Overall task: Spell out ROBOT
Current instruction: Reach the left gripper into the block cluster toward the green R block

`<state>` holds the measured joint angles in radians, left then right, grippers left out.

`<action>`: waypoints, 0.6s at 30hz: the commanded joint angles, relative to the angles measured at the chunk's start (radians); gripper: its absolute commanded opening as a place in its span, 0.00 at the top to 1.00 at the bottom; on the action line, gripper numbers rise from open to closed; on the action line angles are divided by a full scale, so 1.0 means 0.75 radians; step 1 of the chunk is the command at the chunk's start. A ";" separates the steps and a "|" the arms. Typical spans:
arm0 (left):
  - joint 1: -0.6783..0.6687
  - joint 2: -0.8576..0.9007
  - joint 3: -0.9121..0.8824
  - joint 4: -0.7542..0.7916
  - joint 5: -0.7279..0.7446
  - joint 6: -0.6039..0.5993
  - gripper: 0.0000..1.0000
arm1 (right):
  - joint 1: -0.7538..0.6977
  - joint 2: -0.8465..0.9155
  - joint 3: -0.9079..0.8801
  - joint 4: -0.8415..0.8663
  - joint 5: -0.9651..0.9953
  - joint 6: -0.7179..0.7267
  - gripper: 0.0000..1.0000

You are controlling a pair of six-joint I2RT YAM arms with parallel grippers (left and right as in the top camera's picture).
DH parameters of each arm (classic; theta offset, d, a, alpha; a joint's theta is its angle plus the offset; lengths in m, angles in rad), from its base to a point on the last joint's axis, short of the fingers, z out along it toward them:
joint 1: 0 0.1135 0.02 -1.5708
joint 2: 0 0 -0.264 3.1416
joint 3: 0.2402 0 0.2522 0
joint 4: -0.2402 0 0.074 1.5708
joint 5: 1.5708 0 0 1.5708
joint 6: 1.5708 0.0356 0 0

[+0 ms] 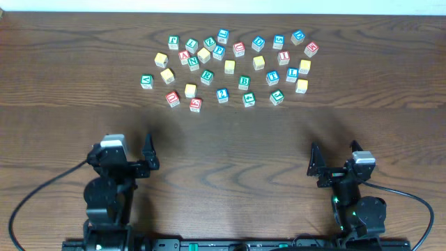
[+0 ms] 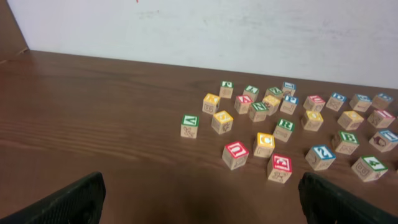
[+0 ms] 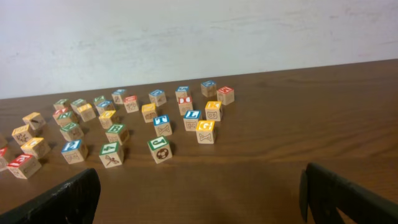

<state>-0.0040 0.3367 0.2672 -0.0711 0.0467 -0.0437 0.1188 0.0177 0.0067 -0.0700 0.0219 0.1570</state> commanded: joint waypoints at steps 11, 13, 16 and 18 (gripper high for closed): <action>-0.003 0.607 0.561 -0.139 0.208 0.018 0.02 | -0.017 -0.003 -0.002 -0.004 -0.003 0.018 0.01; -0.003 0.740 0.707 -0.237 0.244 0.018 0.02 | -0.017 -0.003 -0.002 -0.004 -0.003 0.018 0.01; -0.006 1.021 1.012 -0.435 0.310 0.019 0.02 | -0.017 -0.003 -0.002 -0.004 -0.003 0.018 0.01; -0.021 1.174 1.177 -0.540 0.323 0.025 0.03 | -0.017 -0.003 -0.002 -0.004 -0.003 0.018 0.01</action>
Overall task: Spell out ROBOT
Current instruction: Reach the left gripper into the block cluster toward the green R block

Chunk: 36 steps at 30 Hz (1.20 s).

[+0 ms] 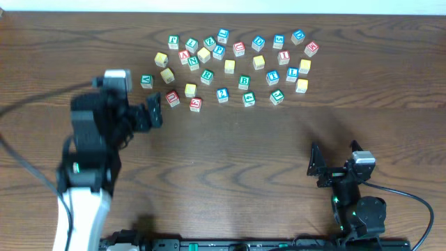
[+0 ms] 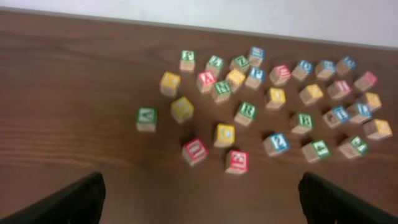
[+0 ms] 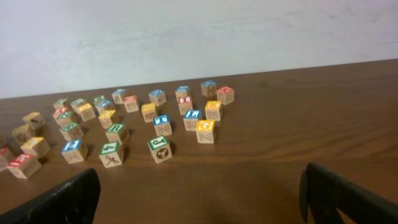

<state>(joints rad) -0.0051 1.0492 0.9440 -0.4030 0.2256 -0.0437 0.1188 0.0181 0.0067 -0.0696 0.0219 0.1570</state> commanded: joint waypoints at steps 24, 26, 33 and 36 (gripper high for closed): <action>-0.296 1.445 1.424 -0.610 0.098 0.210 0.02 | -0.017 -0.004 -0.002 -0.004 -0.003 0.018 0.01; -0.305 1.470 1.424 -0.601 0.096 0.263 0.02 | -0.017 -0.004 -0.002 -0.004 -0.003 0.018 0.01; -0.343 1.586 1.424 -0.584 -0.018 0.299 0.03 | -0.017 -0.004 -0.002 -0.004 -0.003 0.018 0.01; -0.366 1.634 1.423 -0.549 -0.087 0.303 0.04 | -0.017 -0.004 -0.002 -0.004 -0.003 0.018 0.01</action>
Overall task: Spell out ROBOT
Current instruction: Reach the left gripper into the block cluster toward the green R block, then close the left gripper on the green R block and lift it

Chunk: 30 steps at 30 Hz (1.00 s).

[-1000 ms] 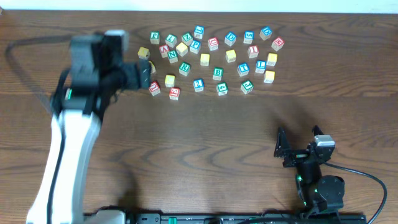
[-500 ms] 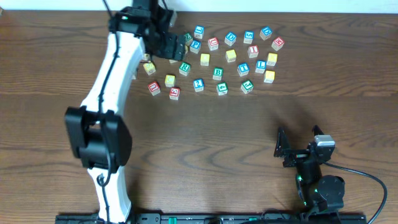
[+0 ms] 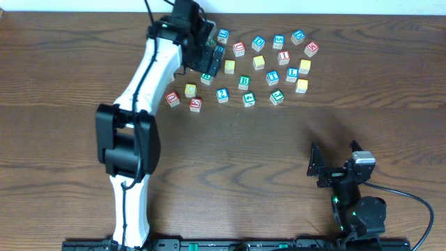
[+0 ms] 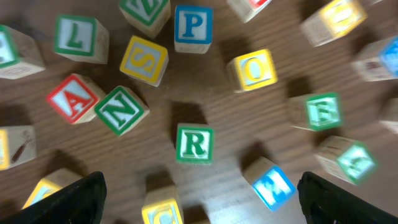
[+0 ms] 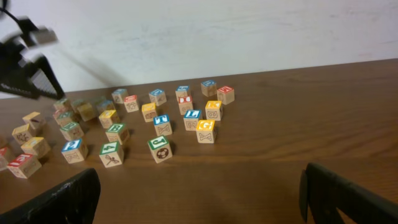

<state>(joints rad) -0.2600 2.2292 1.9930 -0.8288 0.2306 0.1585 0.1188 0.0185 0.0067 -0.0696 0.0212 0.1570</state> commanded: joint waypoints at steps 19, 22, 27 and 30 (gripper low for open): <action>-0.051 0.228 0.011 0.100 -0.183 0.031 0.33 | -0.017 -0.004 -0.002 -0.004 -0.002 0.018 0.01; -0.051 0.228 0.011 0.099 -0.183 0.025 0.46 | -0.017 -0.004 -0.002 -0.004 -0.002 0.018 0.01; -0.052 0.228 0.011 0.095 -0.183 -0.014 0.56 | -0.017 -0.004 -0.002 -0.004 -0.002 0.018 0.01; -0.052 0.228 0.009 0.089 -0.183 -0.018 0.55 | -0.017 -0.004 -0.002 -0.004 -0.002 0.018 0.01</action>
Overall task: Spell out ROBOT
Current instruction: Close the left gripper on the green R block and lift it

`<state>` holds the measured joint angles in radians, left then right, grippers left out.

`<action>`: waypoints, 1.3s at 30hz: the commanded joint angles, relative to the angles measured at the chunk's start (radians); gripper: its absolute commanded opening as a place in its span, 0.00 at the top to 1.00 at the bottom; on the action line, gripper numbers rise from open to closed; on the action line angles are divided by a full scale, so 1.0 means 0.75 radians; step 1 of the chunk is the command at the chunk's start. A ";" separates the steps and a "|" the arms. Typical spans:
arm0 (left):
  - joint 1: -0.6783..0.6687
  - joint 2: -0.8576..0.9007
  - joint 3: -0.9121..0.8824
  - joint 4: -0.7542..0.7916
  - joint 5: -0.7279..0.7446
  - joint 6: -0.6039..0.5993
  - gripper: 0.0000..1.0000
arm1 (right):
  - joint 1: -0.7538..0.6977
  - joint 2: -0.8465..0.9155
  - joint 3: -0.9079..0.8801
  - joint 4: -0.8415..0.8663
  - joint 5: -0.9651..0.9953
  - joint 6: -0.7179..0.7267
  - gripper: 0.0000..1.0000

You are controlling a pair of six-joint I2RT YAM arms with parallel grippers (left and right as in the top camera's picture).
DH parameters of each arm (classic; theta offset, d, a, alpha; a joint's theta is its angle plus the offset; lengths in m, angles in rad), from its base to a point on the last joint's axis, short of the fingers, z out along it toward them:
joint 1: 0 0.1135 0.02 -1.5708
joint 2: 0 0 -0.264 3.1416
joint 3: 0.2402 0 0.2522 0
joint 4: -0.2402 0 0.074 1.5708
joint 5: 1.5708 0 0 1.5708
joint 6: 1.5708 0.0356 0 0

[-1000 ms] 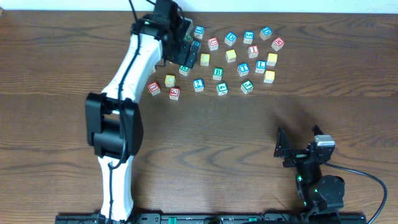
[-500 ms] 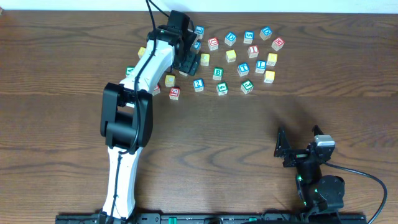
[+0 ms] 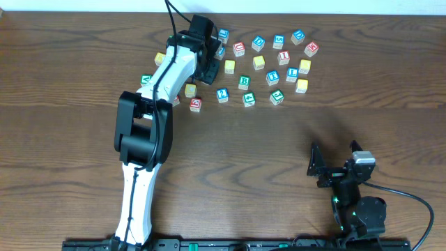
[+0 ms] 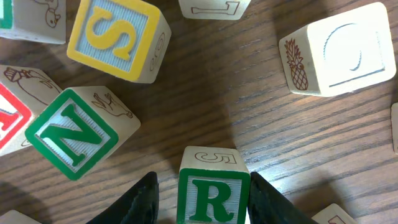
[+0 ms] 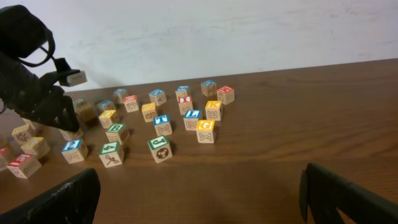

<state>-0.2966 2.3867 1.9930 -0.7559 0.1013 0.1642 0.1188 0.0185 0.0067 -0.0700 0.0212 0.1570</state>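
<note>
A green R block (image 4: 213,194) stands upright on the wooden table (image 3: 223,153), in the left part of the block cluster. My left gripper (image 4: 204,182) is down over it and open, one black finger on each side; a narrow gap shows at the left finger. In the overhead view the left gripper (image 3: 208,70) hides the R block. Close by lie a green N block (image 4: 73,134), a yellow S block (image 4: 118,34) and a pale O block (image 4: 336,53). My right gripper (image 5: 199,205) is open and empty near the table's front edge, far from the blocks.
Several more letter blocks (image 3: 272,59) lie scattered across the far middle of the table, right of the left arm. A white wall (image 5: 199,37) rises behind the table's far edge. The right arm (image 3: 352,181) sits at the front right.
My left gripper was above the blocks with the R block centred below it. Now it is much lower, its fingers flanking the R block. The right arm has not moved.
Both arms began open at the front edge, the blocks far off. Then my left arm was stretched toward the cluster's left side, then over the R block among its neighbours. Now its open fingers flank that block at table height.
</note>
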 commanded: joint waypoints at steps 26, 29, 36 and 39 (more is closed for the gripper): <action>-0.012 0.038 -0.017 -0.002 -0.007 -0.062 0.55 | -0.017 -0.004 -0.002 -0.004 -0.002 0.018 0.01; -0.012 0.047 -0.017 -0.002 -0.007 -0.062 0.58 | -0.017 -0.004 -0.002 -0.004 -0.002 0.018 0.01; -0.012 0.046 -0.017 -0.004 -0.008 -0.098 0.70 | -0.017 -0.004 -0.002 -0.004 -0.002 0.018 0.01; -0.012 0.010 -0.009 -0.023 -0.013 -0.113 0.74 | -0.017 -0.004 -0.002 -0.004 -0.002 0.018 0.01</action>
<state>-0.3031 2.3989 1.9915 -0.7570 0.1013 0.1070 0.1188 0.0185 0.0067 -0.0700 0.0212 0.1570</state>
